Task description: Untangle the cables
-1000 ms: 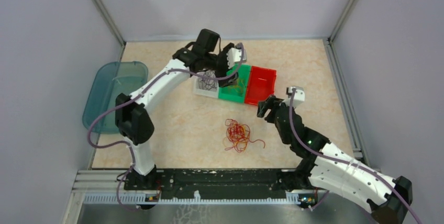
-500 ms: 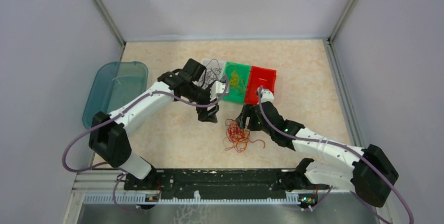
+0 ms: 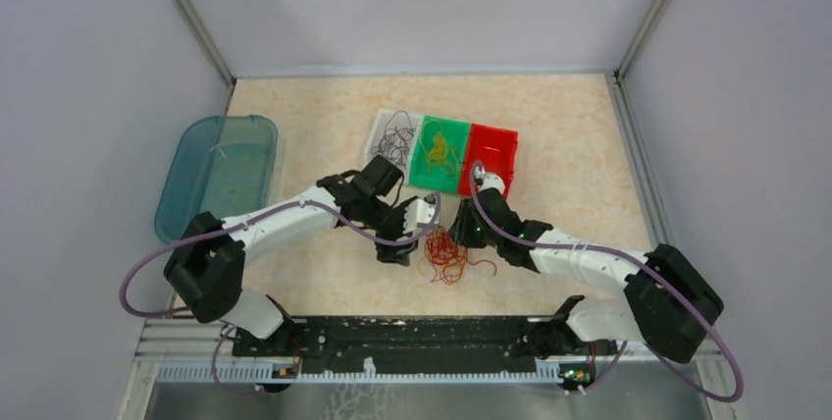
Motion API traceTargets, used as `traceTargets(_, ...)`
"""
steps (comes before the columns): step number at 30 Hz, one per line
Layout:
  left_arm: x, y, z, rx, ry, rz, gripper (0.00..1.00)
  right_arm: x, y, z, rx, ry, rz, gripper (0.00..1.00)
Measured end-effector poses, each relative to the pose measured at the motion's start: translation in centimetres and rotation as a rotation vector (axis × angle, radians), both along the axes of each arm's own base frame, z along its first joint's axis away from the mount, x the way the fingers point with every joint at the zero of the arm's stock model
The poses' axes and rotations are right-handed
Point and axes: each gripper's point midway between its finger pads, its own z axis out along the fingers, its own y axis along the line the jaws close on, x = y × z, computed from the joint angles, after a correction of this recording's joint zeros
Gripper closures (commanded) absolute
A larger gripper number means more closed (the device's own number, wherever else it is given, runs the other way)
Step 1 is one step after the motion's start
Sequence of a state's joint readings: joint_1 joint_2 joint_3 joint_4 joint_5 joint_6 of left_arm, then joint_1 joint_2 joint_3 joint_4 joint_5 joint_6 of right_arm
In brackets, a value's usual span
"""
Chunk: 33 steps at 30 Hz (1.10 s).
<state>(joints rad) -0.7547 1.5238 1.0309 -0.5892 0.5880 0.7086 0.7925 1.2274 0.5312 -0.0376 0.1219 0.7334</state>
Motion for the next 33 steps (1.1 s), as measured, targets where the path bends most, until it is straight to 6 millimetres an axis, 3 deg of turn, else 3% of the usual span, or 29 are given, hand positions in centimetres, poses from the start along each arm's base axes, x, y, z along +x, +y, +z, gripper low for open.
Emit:
traceTargets(3,-1.8,0.2,-1.6,0.034,0.011,-0.03,0.23,1.0,-1.0,0.6,0.02,-0.007,-0.054,0.76)
traceTargets(8,-2.5,0.0,-2.5,0.055,-0.013,-0.048,0.28,1.7,-2.7,1.2,0.042,-0.029,-0.121,0.76)
traceTargets(15,-3.8,-2.0,-3.6,0.055,-0.021,-0.118,0.47,0.8,-4.3,-0.3,0.012,0.004,-0.167,0.71)
traceTargets(19,-5.2,-3.0,-3.9,0.059,-0.008,-0.186,0.6,0.9,-5.0,0.8,0.026,-0.028,-0.194,0.69)
traceTargets(23,-5.7,-5.0,-1.9,0.008,0.002,-0.234,0.57,1.3,-5.6,2.4,0.051,-0.073,-0.226,0.69)
traceTargets(27,-5.8,-6.8,0.6,-0.053,0.0,-0.255,0.5,1.1,-6.1,2.6,0.045,-0.079,-0.238,0.69)
traceTargets(33,-6.8,-7.3,0.0,-0.034,0.025,-0.244,0.42,0.8,-6.5,2.7,0.034,-0.076,-0.244,0.69)
